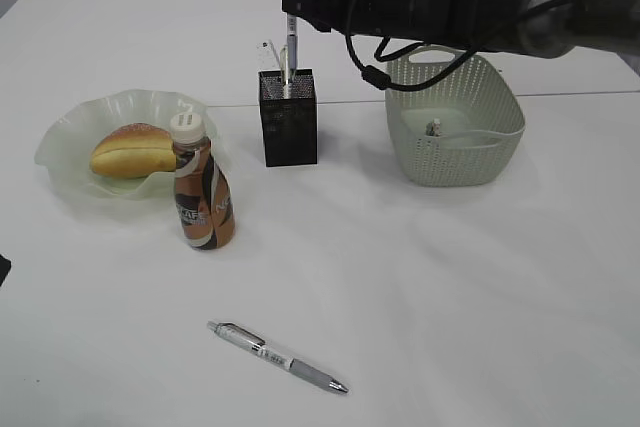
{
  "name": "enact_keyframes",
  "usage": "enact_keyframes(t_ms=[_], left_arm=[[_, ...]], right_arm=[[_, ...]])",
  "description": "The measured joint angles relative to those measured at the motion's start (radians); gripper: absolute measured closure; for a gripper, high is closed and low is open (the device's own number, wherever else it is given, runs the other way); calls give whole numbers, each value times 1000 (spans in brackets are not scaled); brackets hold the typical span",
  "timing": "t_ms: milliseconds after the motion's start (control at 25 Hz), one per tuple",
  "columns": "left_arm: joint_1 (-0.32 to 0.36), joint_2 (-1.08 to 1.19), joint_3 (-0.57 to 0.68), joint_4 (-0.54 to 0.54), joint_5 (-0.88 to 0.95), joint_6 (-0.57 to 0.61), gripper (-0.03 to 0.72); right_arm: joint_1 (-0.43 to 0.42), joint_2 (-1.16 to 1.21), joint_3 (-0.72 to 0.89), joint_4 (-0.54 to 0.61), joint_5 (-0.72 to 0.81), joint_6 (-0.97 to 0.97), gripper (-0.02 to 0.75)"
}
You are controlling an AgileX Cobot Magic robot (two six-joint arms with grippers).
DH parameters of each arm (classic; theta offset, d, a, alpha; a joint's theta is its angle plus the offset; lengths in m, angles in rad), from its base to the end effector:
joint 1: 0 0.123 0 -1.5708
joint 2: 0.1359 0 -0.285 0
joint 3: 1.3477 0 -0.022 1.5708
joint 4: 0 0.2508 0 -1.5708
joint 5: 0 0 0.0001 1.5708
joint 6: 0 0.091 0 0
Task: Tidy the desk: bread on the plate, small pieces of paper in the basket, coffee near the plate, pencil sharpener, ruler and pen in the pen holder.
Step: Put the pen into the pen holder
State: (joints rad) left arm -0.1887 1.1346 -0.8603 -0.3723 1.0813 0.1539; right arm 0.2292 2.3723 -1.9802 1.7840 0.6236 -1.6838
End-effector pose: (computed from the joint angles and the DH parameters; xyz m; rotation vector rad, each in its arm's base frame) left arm 0.1853 -0.0651 0.2887 0.3028 2.7882 -0.5104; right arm 0.5232 0.1755 0.2260 -0.5263 1.6826 0.7974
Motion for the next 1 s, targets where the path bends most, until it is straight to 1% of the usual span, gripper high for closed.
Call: enact_keyframes(t_ms=[320,440,520,600,680,760,800,880,960,1000], left_arm=[[0,0,0,0,-1,0,381],[0,0,0,0,-2,0,381],[0,0,0,0,-2,0,381],[0,0,0,0,-2,0,381],[0,0,0,0,-2,0,381],[0,0,0,0,-2,0,381],[0,0,0,0,-2,0,381],[0,0,0,0,-2,0,381],[0,0,0,0,-2,0,381],[0,0,0,0,-2,0,381]], right_arm=[[0,75,-32,1,0,-33,667],[0,102,-32,1,2,-33,647],[0,111,-32,1,2,-33,605],[0,113,-32,1,11,-33,539],[0,113,-32,1,21,-33,454],[0,113,-32,1,25,-31,393],[0,113,-32,1,27,-18,372],[0,113,-32,-5,29,19,356],[0,109,-32,-45,29,79,349],[0,102,-32,-88,29,125,347]])
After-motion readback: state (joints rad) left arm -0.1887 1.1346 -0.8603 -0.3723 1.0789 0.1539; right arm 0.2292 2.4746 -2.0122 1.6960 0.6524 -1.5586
